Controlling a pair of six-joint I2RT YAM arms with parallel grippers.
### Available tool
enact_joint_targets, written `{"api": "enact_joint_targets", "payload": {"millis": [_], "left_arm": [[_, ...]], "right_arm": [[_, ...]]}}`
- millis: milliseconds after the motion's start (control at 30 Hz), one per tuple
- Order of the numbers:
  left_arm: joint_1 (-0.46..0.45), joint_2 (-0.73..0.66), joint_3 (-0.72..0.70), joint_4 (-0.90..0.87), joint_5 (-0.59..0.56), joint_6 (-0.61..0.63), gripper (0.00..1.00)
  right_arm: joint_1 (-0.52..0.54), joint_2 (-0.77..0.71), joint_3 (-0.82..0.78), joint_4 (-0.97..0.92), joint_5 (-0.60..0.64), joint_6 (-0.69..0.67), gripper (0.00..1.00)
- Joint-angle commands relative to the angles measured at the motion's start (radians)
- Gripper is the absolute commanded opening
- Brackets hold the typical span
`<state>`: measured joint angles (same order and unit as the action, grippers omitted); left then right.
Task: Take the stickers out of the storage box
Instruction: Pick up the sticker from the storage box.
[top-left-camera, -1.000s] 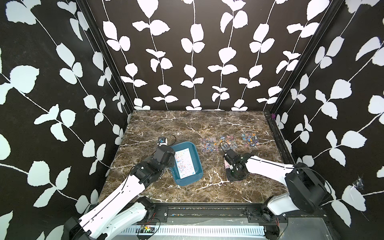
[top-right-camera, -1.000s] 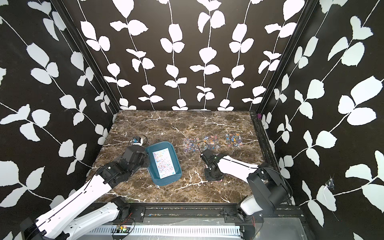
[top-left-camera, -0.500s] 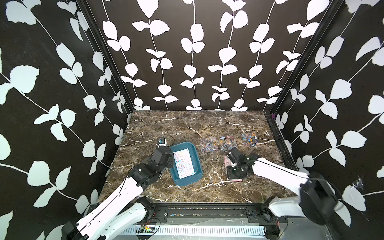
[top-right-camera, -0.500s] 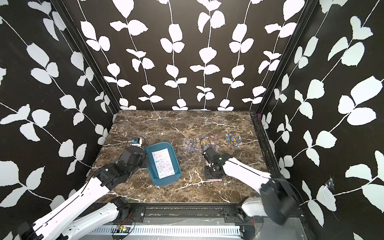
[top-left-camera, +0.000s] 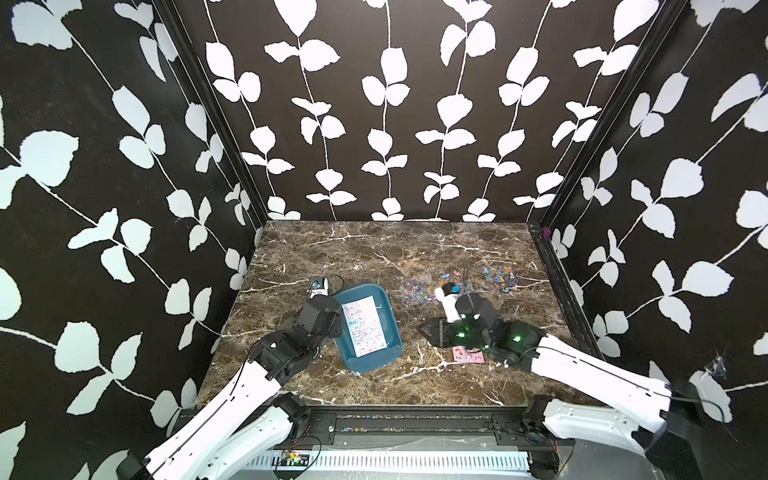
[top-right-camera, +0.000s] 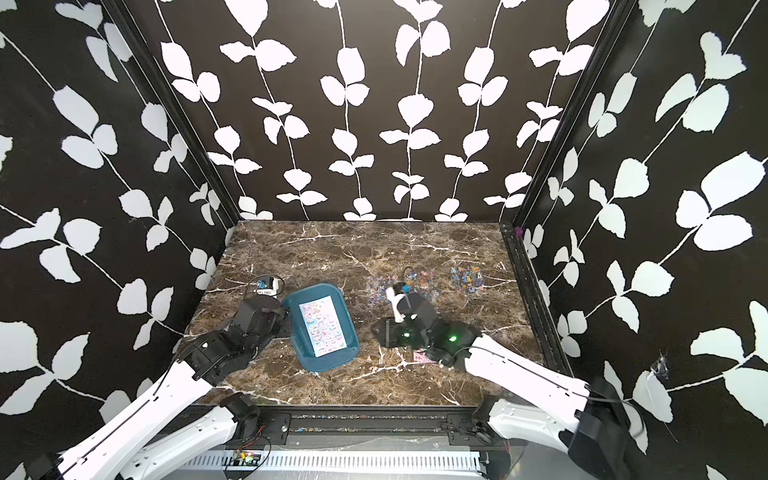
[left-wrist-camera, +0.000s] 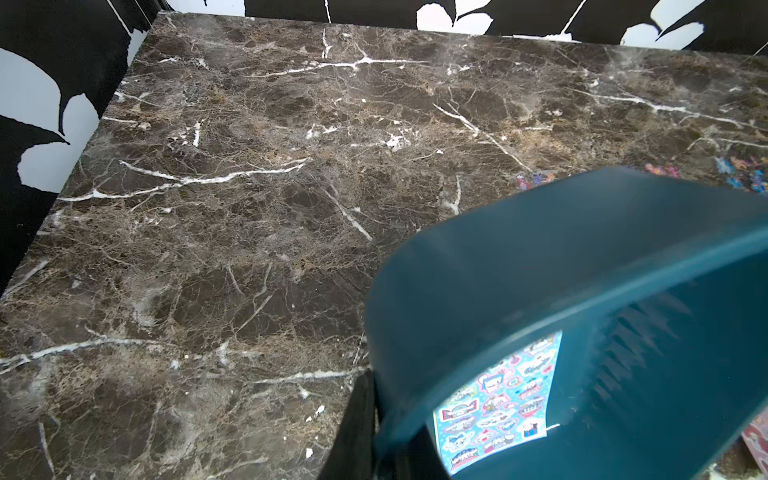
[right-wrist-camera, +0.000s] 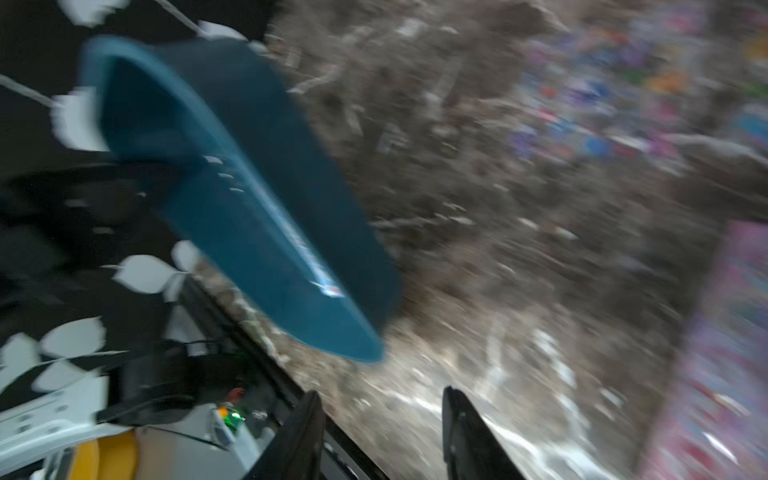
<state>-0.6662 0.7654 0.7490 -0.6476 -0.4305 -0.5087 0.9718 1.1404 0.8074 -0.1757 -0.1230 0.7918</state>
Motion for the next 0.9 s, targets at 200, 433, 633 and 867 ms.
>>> {"api": "enact_joint_targets", "payload": {"millis": [200,433,633,867], "left_arm": [[-0.001,-0.055,-0.058,0.073,0.029,-0.061,0.00],[-0.001,-0.043,-0.065,0.057,0.025,-0.091,0.00],[0.000,-0.038,-0.059,0.057,0.024,-0.096,0.00],[0.016,-0.019,-0.062,0.091,0.097,-0.067,0.00]], "right_arm": [[0.203,0.344,0.189,0.230,0.247,-0.168,0.43],[0.250,0.495,0.310,0.093,0.578,-0.211,0.42],[0.248,0.625,0.405,0.012,0.693,-0.172,0.44],[0.227,0.715,0.480,-0.086,0.764,-0.098,0.51]]}}
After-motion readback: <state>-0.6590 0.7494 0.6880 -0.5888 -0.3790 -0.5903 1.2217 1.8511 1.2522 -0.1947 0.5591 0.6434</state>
